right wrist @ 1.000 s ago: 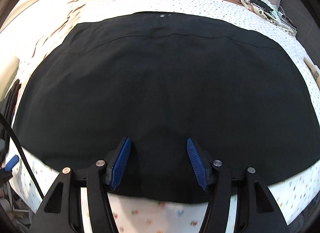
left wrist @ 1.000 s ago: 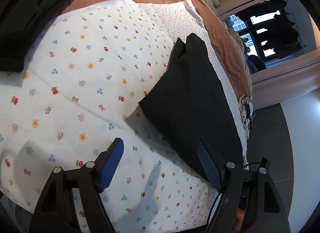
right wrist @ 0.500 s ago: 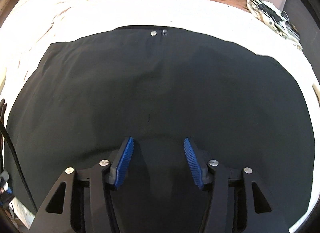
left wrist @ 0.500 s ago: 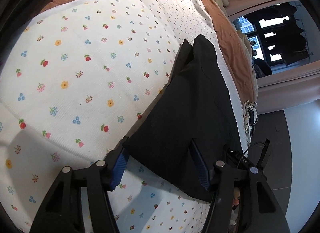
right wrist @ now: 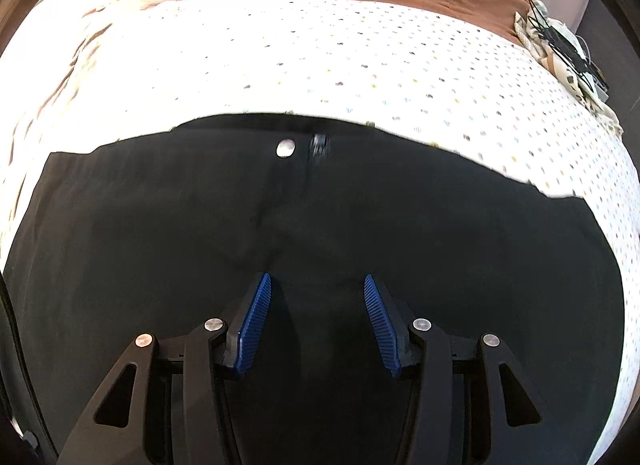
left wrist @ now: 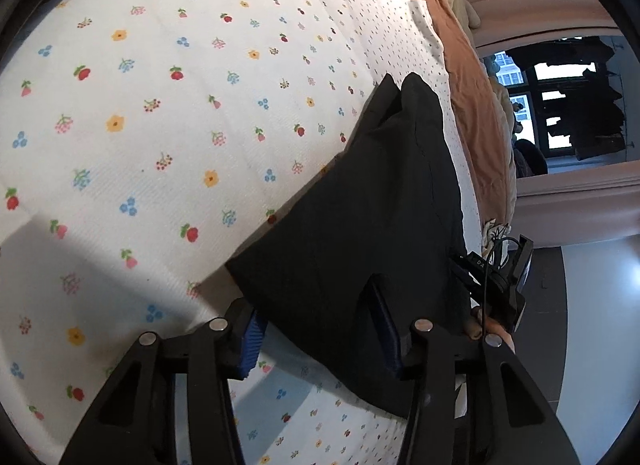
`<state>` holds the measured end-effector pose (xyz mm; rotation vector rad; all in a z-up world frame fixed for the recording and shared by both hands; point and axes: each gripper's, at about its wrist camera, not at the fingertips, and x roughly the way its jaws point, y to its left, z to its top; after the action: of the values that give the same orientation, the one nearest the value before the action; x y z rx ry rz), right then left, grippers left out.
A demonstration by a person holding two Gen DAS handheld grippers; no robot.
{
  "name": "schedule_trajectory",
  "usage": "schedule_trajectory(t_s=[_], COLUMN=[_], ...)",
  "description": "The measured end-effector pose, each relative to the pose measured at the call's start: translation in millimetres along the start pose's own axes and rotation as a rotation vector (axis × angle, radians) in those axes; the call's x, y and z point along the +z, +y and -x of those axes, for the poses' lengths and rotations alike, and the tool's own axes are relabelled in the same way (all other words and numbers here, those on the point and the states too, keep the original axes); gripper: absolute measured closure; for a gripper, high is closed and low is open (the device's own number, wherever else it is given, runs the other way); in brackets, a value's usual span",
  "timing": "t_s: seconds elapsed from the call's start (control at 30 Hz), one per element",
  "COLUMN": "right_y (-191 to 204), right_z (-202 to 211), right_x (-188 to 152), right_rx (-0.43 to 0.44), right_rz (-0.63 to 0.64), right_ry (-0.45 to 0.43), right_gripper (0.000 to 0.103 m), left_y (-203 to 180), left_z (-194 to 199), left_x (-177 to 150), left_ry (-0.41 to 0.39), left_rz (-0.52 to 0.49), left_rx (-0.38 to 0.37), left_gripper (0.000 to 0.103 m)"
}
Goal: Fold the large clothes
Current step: 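Move both grippers to the jacket hem and grasp it, then lift the hem with both grippers and fold it over toward the collar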
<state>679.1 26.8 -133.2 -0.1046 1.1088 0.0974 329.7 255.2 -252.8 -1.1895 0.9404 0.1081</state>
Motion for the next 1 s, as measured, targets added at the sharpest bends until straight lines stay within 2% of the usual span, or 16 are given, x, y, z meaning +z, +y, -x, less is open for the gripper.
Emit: schedule_trajectory(t_s=[0.23,0.3,0.33,0.4,0.57,0.6,0.83,0.9,0.93,0.97,1.0], right_y=[-16,-20,-26,-35,-61,-73,-101,-100,-101,-101,-103], right_z=[-18,-21,-18,-15,-5,3,55,67,69,75,80], right_x=[7,7,7,2,2,8,-31,-49,-52,-64,-66], right_rx=[0.04,0.037,0.012,-0.018,0.066,0.078,0.229,0.265,0.284,0.316,0.341], right_rz=[-0.018,-0.015,-0.019,-0.035,-0.069,-0.079,-0.1,-0.101,-0.1,-0.103,-0.104], right_ry=[-0.006,-0.013,-0.019,-0.026,-0.005,-0.01,-0.032,-0.023,-0.021,-0.024,-0.026], right_gripper=[0.057,0.061,0.066,0.07,0.07,0.07,0.067,0.059,0.048,0.041,0.04], left_y=[-12,-16,-17,-18,-24,-26,-52,-65,-72,-80,-88], left_z=[-18,-23,-24,-26,-21,-18,3,9,11,14,16], left_x=[14,16,17,18,17,18,15,14,14,13,13], left_ry=[-0.028,-0.031,-0.034,-0.036,-0.048,-0.051,-0.076,-0.083,-0.084,-0.084,-0.084], left_rz=[0.026,0.022,0.019,0.017,0.004,0.003,-0.024,-0.049,-0.064,-0.079,-0.09], left_rx=[0.024,0.032,0.032,0.035,0.009,-0.001,-0.109,-0.135,-0.146,-0.158,-0.169], left_gripper=[0.055,0.055,0.055,0.061,0.078,0.079,0.086,0.086,0.086,0.087,0.087])
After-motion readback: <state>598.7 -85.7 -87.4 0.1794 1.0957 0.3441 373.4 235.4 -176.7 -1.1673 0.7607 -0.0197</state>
